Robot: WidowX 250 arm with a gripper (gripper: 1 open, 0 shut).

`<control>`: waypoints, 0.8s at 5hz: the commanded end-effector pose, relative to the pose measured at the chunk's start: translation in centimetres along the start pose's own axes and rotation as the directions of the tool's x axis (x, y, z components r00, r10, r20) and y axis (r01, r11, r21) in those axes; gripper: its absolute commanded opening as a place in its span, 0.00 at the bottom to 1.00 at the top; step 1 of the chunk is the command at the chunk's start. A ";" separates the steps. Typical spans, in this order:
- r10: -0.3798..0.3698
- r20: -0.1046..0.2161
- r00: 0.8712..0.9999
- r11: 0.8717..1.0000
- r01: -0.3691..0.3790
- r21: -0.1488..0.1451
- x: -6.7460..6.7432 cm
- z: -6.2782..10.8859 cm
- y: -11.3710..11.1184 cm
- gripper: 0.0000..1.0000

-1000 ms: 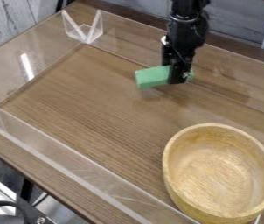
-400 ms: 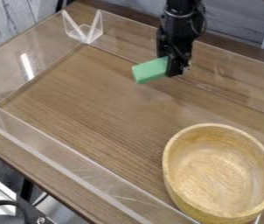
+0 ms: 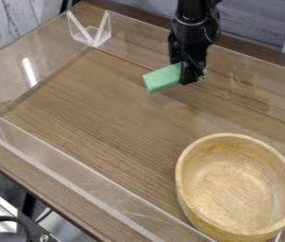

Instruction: Put the green block in the brown bowl

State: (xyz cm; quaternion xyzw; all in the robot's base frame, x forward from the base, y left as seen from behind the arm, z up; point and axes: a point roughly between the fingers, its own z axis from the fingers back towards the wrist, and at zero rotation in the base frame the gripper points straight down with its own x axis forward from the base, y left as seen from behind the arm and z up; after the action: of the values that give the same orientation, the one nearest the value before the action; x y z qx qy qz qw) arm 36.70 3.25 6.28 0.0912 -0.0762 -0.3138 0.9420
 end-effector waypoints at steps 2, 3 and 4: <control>-0.030 0.121 0.992 0.995 0.019 0.095 0.9 2.9 1.1 0.00; -0.053 0.138 0.989 0.994 0.038 0.105 0.9 2.4 0.9 0.00; -0.079 0.159 0.984 0.991 0.060 0.119 0.9 2.2 0.7 0.00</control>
State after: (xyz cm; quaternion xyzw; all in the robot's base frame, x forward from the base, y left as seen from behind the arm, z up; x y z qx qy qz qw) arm 36.59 2.81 5.43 0.1028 -0.1251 -0.3547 0.9209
